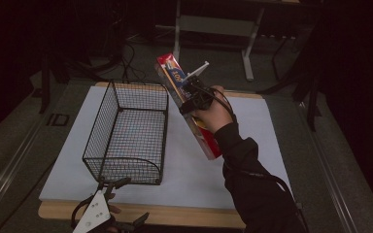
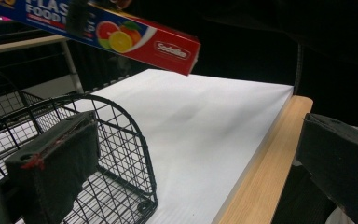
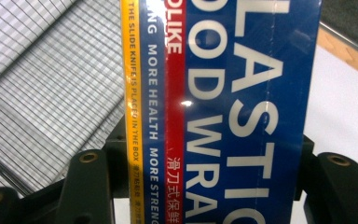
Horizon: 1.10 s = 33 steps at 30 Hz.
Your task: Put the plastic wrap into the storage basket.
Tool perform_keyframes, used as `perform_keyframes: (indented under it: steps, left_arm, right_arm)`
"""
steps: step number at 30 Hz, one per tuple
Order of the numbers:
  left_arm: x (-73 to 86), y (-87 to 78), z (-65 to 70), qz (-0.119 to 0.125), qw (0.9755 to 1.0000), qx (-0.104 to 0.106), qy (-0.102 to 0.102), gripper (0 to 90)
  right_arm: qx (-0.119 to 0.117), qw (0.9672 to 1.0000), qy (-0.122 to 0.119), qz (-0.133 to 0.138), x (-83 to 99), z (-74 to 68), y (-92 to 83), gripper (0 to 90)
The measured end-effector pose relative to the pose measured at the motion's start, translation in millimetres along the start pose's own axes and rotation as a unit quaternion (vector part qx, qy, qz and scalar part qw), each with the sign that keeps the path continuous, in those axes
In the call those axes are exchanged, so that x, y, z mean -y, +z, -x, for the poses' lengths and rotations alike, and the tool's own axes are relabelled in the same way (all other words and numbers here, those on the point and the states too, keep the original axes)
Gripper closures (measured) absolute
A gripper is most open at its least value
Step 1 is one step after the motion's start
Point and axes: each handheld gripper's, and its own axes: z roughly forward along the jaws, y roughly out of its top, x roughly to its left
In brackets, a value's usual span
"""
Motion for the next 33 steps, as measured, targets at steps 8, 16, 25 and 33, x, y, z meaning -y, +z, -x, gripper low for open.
perform_keyframes:
  steps: [8, 16, 25, 33]
  left_arm:
    - [-0.1, -0.6, 0.8, 0.000, 1.0000, 0.001, 0.002, 0.1]
    - [-0.3, -1.2, 1.3, 0.001, 1.0000, 0.004, 0.002, 0.1]
    - [-0.8, -2.7, 1.8, 0.004, 1.0000, 0.006, 0.002, 0.1]
    - [-0.8, -4.1, 2.4, 0.006, 1.0000, 0.005, 0.004, 0.1]
  right_arm:
    - [0.010, 0.9998, -0.007, 0.014, -24.0, -17.8, -7.5, 40.0]
    - [0.012, 0.9996, -0.013, 0.022, -43.5, -34.6, -11.3, 40.0]
    - [0.004, 0.9992, -0.027, 0.031, -58.5, -56.6, -5.3, 40.0]
    - [-0.007, 0.9987, -0.035, 0.036, -70.9, -78.6, 2.0, 39.9]
